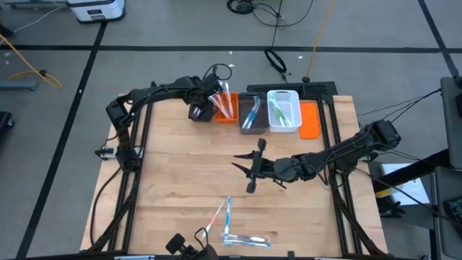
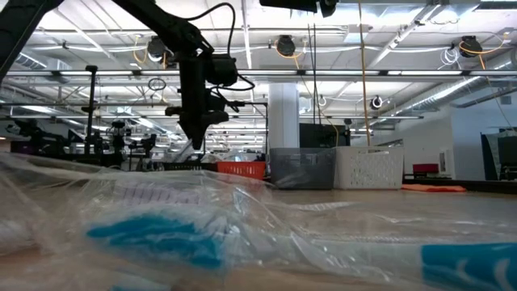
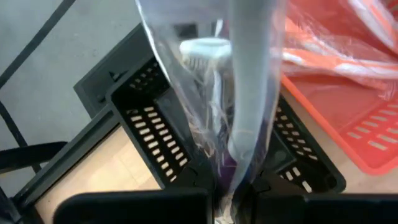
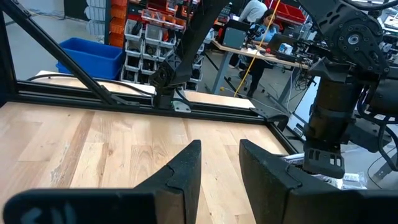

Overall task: Pick & Place Toothbrushes
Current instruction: Put the purple toothbrush into the black bin, then put the orange toothbrush into the orange basket

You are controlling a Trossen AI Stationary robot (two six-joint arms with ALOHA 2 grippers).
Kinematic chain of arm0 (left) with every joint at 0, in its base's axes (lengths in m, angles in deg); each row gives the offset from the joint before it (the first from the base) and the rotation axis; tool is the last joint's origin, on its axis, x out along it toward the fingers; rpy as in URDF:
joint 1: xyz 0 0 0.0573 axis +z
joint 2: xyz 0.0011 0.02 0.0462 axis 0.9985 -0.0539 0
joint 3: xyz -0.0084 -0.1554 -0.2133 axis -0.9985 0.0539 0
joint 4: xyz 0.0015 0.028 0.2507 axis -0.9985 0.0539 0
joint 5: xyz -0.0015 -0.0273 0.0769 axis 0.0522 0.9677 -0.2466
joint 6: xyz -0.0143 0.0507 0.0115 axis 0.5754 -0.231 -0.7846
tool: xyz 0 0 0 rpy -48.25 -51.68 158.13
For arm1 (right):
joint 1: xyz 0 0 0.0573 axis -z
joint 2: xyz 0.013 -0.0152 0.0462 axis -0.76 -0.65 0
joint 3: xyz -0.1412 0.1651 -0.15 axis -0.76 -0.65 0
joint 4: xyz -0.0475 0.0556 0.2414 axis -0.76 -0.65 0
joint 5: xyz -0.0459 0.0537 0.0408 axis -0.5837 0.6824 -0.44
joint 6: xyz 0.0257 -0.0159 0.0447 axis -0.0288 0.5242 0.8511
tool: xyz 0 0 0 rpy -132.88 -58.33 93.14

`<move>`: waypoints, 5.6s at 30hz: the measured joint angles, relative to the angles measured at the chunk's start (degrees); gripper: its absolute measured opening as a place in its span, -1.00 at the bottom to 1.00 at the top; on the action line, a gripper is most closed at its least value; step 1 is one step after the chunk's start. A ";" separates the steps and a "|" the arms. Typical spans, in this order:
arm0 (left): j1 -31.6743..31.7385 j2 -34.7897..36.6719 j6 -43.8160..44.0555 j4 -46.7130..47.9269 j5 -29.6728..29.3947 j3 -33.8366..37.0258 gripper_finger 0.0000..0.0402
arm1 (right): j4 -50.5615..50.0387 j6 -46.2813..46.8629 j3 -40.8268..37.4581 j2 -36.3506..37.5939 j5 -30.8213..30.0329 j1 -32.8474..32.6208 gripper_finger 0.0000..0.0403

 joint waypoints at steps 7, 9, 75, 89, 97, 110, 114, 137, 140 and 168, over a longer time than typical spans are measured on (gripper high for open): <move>0.05 0.02 1.27 -0.19 -0.07 0.01 -0.84 | -0.02 -0.01 0.00 0.00 0.00 0.00 -0.50; 0.14 0.02 1.57 -0.20 -0.07 0.01 -0.83 | -0.02 -0.01 0.00 0.00 0.00 0.00 -0.50; -19.47 0.13 5.43 16.01 3.04 0.10 -0.14 | -2.14 0.47 0.02 0.00 0.00 -0.13 -0.50; -45.97 0.14 17.63 15.78 -2.68 0.10 -0.14 | -2.92 2.94 0.04 -0.04 2.87 -0.44 -0.50; -54.00 0.25 24.28 14.76 -3.34 2.90 -0.14 | -1.64 2.13 -0.07 0.23 13.06 -0.08 -0.50; -58.69 0.16 33.44 14.11 -4.69 9.77 -0.14 | -4.04 4.56 -0.04 0.50 22.60 -4.38 -0.50; -59.98 0.13 36.21 13.90 -5.77 10.57 -0.14 | -4.36 6.12 0.00 0.55 24.11 -5.72 -0.50; -72.00 0.11 43.55 -9.79 1.85 10.81 -0.14 | -23.63 7.96 0.04 2.89 23.35 -7.11 -0.50; -72.20 0.09 44.07 -11.67 3.77 10.79 -0.14 | -23.63 7.90 0.04 2.89 23.39 -6.89 -0.50; -69.44 -4.87 50.90 -30.71 15.05 17.85 -0.14 | -23.54 7.88 0.02 2.84 23.31 -6.00 -0.50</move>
